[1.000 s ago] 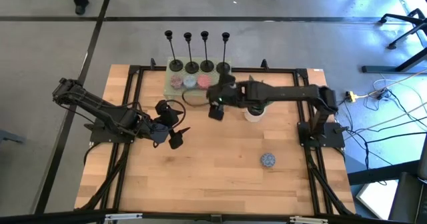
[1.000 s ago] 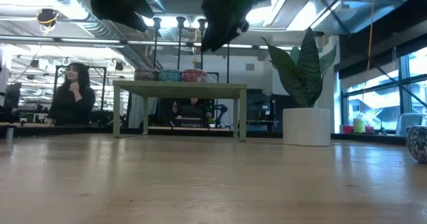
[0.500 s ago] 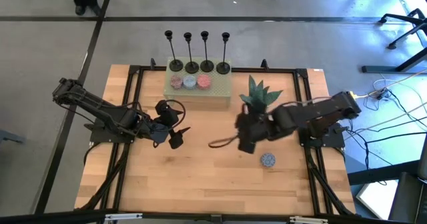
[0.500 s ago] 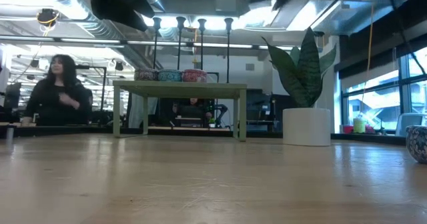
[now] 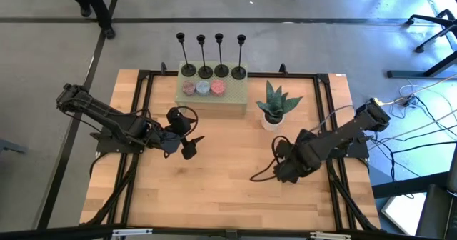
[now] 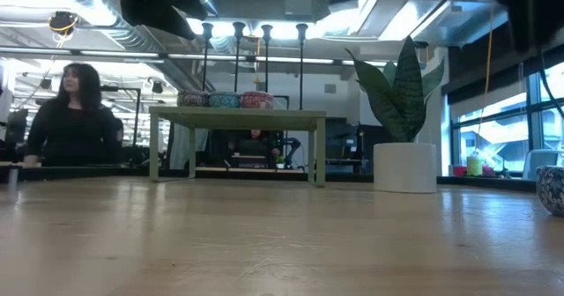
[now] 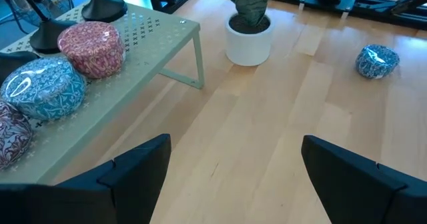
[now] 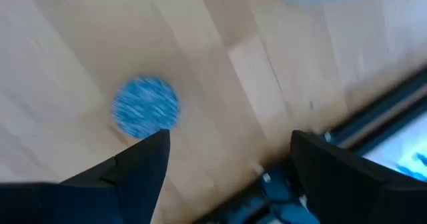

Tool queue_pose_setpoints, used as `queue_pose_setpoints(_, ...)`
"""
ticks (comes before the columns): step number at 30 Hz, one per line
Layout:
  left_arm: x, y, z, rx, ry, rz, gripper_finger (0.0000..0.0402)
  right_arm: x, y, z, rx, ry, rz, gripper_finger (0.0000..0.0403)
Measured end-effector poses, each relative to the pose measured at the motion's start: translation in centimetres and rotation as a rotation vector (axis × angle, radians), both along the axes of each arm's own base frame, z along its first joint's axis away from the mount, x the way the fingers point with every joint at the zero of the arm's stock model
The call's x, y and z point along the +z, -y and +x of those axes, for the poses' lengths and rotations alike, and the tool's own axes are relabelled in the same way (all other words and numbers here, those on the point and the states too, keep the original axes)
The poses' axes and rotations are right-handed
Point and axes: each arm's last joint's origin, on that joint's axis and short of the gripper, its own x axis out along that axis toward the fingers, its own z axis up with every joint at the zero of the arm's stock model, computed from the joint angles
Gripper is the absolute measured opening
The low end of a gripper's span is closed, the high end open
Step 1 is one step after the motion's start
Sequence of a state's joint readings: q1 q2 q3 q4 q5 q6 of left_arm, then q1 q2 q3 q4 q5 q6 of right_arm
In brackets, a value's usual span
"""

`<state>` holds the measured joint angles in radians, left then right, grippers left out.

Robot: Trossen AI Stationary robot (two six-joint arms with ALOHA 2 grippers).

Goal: Pick & Place candle stick holders
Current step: Put the blue scented candle on the shelf

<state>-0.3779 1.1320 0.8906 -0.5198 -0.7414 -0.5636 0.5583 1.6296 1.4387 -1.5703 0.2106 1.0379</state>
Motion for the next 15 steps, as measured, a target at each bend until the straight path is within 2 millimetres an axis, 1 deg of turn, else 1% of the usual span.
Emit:
queue_pose_setpoints(4,0.0,0.0,0.0,-0.008,-0.007,0.014,0.0336,-2.3,0.7,-0.7,-0.008,-0.128,0.007,0.0314)
queue_pose_setpoints(6,0.0,0.0,0.0,-0.011,-0.012,0.032,0.0336,-2.9,1.0,-1.1,0.007,-0.164,0.020,0.0314)
queue_pose_setpoints(8,0.0,-0.1,0.0,0.004,-0.007,0.044,0.0336,-2.9,1.5,-1.6,0.032,-0.189,0.026,0.0314)
queue_pose_setpoints(10,0.1,-0.1,0.0,0.017,-0.001,0.049,0.0336,-2.6,1.8,-2.1,0.078,-0.184,0.042,0.0314)
queue_pose_setpoints(12,0.1,-0.1,0.0,0.022,0.001,0.052,0.0336,-1.7,2.1,-2.8,0.104,-0.156,0.068,0.0314)
queue_pose_setpoints(15,0.1,-0.1,0.0,0.023,0.001,0.052,0.0336,-0.1,2.5,-4.0,0.126,-0.051,0.083,0.0314)
